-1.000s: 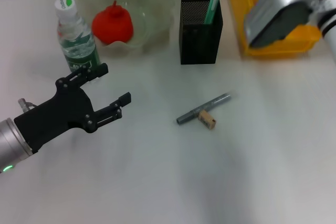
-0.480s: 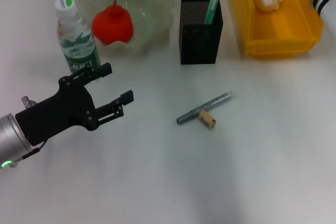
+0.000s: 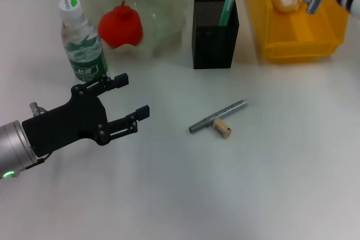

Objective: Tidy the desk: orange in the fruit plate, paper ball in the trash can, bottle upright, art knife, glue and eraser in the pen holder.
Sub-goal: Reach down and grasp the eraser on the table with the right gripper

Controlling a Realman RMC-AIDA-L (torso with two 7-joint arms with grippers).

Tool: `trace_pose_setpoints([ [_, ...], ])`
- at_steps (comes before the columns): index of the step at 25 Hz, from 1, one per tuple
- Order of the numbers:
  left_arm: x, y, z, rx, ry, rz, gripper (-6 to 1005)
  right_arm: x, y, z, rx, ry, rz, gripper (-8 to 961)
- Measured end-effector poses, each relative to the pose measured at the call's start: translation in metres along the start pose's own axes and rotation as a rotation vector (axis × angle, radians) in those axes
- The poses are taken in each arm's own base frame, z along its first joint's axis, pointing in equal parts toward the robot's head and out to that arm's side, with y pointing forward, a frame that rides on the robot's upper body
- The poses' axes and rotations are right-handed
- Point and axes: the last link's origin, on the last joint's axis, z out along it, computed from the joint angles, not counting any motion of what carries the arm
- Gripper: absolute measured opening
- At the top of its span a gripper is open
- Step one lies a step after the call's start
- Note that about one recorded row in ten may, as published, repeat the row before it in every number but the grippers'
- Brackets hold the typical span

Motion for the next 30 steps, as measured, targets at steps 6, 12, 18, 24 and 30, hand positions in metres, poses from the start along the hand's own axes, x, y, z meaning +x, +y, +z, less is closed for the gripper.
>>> trace_pose_setpoints([
  [6,0.001,-0.001,-0.001,0.005,0.002,0.004,795,-0.037,-0.001,-0.01,-0.137,0.212,0.151,628],
  [12,0.003,-0.001,-0.003,0.007,0.016,0.0,796,-0.053,-0.015,-0.026,-0.436,0.363,0.2,631],
  [18,0.003,0.001,-0.002,-0.007,0.018,-0.039,795,-0.032,-0.051,-0.044,-0.609,0.499,0.224,707],
  [24,0.003,0.0,-0.004,-0.024,0.003,-0.097,796,-0.013,-0.065,-0.059,-0.643,0.589,0.189,763],
  [30,0.003,0.001,-0.007,-0.04,-0.014,-0.135,795,0.011,-0.065,-0.056,-0.608,0.88,-0.024,769],
])
